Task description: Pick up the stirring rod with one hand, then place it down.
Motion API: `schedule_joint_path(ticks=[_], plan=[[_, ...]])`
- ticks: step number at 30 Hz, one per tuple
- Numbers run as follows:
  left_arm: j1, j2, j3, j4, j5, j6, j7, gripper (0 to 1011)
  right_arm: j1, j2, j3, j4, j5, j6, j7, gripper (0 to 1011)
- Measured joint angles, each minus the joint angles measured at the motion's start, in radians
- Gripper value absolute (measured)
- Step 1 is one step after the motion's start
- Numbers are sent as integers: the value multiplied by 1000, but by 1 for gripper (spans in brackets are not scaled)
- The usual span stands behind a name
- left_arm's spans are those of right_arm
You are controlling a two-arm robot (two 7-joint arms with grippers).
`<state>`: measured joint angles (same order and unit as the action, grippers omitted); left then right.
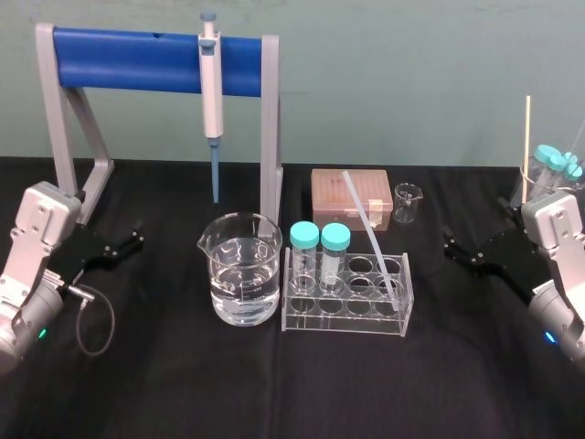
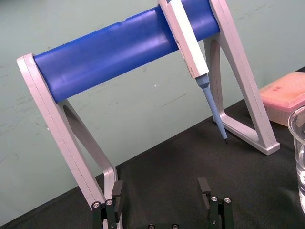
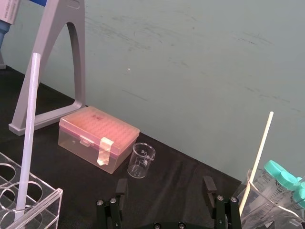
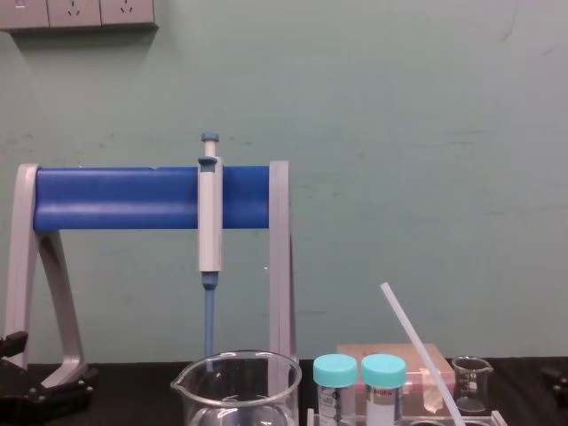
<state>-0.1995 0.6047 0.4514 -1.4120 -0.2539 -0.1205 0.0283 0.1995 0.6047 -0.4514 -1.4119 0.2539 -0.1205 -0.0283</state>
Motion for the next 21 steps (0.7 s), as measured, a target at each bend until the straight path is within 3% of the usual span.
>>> schedule_joint_path(ticks=[21], plan=[[0, 0, 0, 0, 0, 0, 0, 1000, 0, 0, 0, 0, 0, 0, 0, 1003]])
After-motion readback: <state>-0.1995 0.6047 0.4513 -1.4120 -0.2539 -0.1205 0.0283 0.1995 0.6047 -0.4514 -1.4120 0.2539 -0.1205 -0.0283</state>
